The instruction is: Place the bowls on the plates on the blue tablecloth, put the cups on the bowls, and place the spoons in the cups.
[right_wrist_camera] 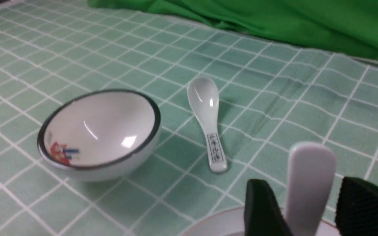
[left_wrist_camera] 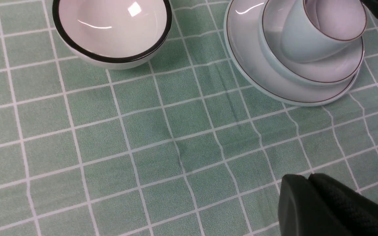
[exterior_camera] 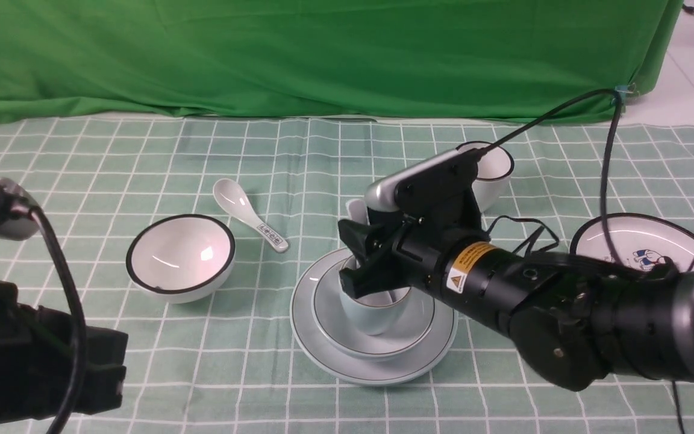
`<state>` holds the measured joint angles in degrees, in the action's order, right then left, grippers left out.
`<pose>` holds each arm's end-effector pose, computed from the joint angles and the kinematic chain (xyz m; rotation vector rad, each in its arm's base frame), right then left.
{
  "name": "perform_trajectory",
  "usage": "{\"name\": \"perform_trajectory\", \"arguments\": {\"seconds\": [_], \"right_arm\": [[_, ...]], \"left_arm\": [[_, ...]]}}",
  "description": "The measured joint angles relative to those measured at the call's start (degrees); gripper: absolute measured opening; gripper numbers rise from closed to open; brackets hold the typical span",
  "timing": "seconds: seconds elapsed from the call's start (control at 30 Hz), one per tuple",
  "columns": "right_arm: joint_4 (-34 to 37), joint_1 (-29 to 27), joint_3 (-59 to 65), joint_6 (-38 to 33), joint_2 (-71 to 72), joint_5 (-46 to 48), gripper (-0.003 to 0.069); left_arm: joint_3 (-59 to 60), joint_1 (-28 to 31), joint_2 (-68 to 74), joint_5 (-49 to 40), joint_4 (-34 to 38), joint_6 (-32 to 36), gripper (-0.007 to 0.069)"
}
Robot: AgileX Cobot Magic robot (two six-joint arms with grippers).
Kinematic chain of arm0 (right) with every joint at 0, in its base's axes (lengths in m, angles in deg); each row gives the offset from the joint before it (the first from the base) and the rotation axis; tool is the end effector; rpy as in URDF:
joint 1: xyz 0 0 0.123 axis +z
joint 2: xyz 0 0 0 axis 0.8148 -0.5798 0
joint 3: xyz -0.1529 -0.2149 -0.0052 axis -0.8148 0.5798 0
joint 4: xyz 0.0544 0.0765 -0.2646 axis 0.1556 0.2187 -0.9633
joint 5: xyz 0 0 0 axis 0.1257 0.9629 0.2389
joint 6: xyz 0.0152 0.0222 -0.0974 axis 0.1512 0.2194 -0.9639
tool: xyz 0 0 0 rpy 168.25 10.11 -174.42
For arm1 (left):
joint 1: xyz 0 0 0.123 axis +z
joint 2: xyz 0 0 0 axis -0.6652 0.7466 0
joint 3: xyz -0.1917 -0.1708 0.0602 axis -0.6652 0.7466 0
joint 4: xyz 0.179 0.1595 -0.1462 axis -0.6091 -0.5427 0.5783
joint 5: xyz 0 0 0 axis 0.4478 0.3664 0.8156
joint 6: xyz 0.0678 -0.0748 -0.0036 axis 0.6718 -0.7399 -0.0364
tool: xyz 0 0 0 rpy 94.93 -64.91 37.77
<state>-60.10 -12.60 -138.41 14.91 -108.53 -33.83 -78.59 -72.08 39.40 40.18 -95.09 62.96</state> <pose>0.2927 0.2596 0.1727 -0.5897 1.6943 0.5350 0.1684 -0.0888 0.3005 0.3260 2.3310 -0.2710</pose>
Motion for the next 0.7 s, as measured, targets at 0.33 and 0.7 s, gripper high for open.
{"name": "perform_trajectory", "arguments": {"seconds": [0.33,0.7], "right_arm": [[-0.5,-3.2,0.0,-5.4,36.5,46.8,0.0098],[-6.8,-6.3,18.6,-2.0,85.2,49.1,0.0022]], "left_arm": [[0.0,0.0,0.0,1.9,-1.4,0.1,0.0009],[0.0,0.0,0.0,14.4,-1.0,0.0,0.0009]]}}
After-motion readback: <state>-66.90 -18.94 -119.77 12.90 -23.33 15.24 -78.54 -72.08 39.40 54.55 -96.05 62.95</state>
